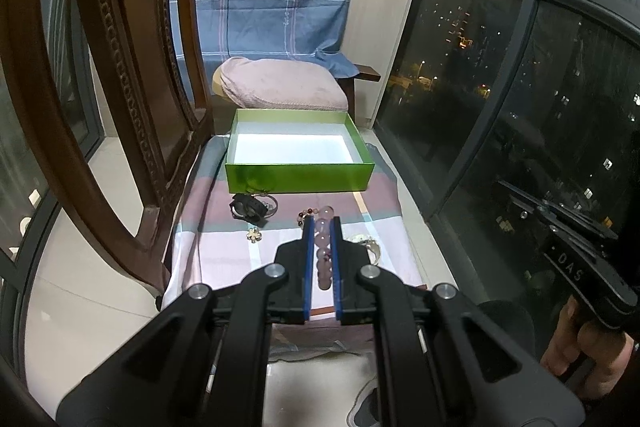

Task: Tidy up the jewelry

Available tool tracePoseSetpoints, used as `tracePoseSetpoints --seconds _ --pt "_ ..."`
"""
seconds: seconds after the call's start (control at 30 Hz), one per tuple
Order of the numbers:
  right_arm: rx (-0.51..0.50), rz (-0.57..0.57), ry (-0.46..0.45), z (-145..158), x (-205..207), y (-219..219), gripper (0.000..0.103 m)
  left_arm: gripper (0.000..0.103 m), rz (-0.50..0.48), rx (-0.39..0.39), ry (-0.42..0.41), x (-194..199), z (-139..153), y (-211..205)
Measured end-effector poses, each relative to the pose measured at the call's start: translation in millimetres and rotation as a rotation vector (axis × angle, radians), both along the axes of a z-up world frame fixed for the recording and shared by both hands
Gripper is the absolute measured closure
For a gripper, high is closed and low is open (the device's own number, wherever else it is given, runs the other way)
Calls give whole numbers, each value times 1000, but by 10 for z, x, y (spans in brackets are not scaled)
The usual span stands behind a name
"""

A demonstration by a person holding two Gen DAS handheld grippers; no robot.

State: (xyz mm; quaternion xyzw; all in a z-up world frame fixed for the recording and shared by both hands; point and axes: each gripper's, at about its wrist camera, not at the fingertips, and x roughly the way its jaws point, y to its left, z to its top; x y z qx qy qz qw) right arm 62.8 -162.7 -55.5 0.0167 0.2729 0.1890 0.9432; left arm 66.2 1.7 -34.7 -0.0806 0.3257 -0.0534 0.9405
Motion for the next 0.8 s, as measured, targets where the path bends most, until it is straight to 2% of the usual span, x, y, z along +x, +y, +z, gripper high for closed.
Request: tracePoseSetpoints --seconds 0.07,0.13,0.2,0.23,0.27,0.3,0.4,0.47,0.53,0.63,0.73,0.77,0.8 --pt "14 -8 10 -23 26 -47 102 95 2 1 6 -3 -20 7" --pt "37 11 33 -53 38 -103 92 95 3 2 13 -15 -40 13" --pt "20 36 51 -152 7 -146 28 95 5 2 17 -20 -65 32" --pt "12 26 40 -202 -37 -171 21 95 4 3 19 -16 -73 33" --pt "1 4 33 -291 -81 -215 20 95 3 4 21 -13 -82 37" --pt "-17 -3 69 -430 -78 -238 20 95 1 3 25 -1 -101 40" --pt "-33 -20 228 -950 27 -286 23 95 -4 -15 39 63 -158 63" --pt "-39 -24 308 -1223 77 -314 29 95 -6 -22 41 94 -176 74" --pt "-61 -39 366 -1469 91 -332 29 95 -12 -10 33 126 -181 74" --pt "-154 8 497 -1959 102 -186 29 95 -27 -9 19 236 -196 94" --pt "-246 105 668 -2742 86 118 31 95 -50 -1 -5 372 -207 107" --pt "-296 138 739 -3078 80 233 40 95 -56 6 -16 418 -206 110" --pt "-330 146 769 -3268 73 295 44 95 -59 8 -20 455 -208 115"
